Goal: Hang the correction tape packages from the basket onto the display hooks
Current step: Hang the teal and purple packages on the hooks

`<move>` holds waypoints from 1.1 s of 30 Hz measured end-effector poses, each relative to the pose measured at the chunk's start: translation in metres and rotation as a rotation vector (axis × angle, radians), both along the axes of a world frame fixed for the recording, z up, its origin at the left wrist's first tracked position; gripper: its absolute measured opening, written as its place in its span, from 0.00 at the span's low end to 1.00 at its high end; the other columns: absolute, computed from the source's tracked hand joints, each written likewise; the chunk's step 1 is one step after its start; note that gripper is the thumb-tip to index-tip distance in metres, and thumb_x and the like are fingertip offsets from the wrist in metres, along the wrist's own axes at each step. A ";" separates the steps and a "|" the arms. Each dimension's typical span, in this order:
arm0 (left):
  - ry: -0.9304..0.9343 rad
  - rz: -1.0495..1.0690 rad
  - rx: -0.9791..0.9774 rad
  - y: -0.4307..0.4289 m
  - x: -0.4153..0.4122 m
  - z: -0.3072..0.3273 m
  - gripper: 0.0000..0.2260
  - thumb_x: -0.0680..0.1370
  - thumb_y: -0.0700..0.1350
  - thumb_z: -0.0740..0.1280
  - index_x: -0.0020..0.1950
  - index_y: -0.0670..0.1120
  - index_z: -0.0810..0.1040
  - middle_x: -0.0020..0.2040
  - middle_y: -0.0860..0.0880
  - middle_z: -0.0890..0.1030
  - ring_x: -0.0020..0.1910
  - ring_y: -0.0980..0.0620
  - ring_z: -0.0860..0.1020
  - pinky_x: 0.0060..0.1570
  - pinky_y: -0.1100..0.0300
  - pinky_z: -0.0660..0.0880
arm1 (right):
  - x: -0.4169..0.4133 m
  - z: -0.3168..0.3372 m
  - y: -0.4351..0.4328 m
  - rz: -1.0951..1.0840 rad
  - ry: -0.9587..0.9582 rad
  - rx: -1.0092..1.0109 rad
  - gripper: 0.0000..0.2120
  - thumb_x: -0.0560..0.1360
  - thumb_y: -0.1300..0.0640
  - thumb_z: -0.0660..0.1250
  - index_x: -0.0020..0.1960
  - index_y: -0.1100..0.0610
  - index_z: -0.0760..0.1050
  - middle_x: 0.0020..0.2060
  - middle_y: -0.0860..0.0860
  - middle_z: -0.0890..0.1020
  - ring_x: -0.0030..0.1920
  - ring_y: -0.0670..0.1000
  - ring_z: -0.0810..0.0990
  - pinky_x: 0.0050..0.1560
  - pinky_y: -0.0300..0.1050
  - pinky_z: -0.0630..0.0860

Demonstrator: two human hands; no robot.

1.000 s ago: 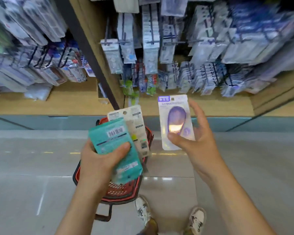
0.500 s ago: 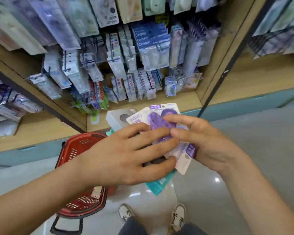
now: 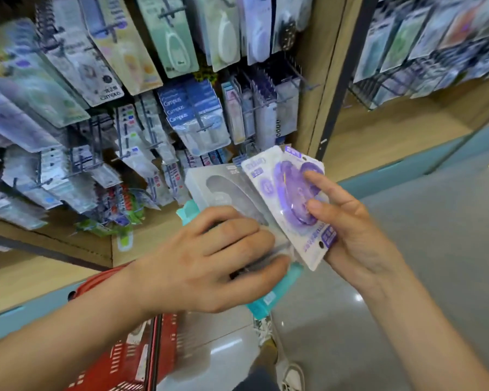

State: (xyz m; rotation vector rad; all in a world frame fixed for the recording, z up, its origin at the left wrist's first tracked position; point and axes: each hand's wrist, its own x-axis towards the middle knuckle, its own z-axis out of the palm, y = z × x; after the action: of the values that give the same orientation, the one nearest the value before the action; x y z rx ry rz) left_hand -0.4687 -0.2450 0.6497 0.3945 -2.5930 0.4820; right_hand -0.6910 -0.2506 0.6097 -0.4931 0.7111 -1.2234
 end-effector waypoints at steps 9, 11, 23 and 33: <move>1.212 0.571 1.207 -0.081 -0.016 -0.008 0.28 0.56 0.43 0.81 0.53 0.55 0.77 0.46 0.61 0.84 0.46 0.62 0.83 0.43 0.67 0.79 | -0.045 0.007 -0.085 -0.241 0.636 -0.117 0.27 0.56 0.60 0.84 0.52 0.45 0.82 0.51 0.50 0.81 0.48 0.50 0.81 0.51 0.50 0.80; 1.394 0.504 1.434 -0.104 -0.020 -0.016 0.30 0.52 0.43 0.84 0.52 0.48 0.79 0.44 0.54 0.87 0.42 0.55 0.85 0.39 0.59 0.82 | -0.049 0.008 -0.097 -0.253 0.709 -0.168 0.26 0.61 0.68 0.80 0.52 0.45 0.81 0.49 0.47 0.82 0.48 0.47 0.80 0.50 0.44 0.80; 1.702 0.127 1.708 -0.182 -0.114 -0.011 0.27 0.50 0.51 0.86 0.46 0.47 0.86 0.45 0.47 0.87 0.42 0.49 0.85 0.40 0.53 0.82 | -0.078 0.033 -0.185 -0.300 0.573 -0.475 0.23 0.63 0.66 0.78 0.53 0.47 0.79 0.49 0.43 0.83 0.50 0.46 0.81 0.52 0.42 0.80; 1.721 -0.055 1.548 -0.221 -0.169 0.044 0.27 0.54 0.50 0.85 0.51 0.46 0.86 0.50 0.46 0.86 0.47 0.49 0.85 0.45 0.52 0.82 | -0.123 0.080 -0.245 -0.193 0.639 -0.685 0.21 0.65 0.64 0.77 0.53 0.45 0.80 0.48 0.42 0.83 0.48 0.43 0.80 0.52 0.36 0.76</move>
State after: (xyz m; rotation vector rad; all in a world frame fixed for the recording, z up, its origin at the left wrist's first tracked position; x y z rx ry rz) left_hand -0.6372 -0.4664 0.6942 0.6819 -0.7489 -1.3865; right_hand -0.8145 -0.4960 0.6899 -1.4531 0.8745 -1.4990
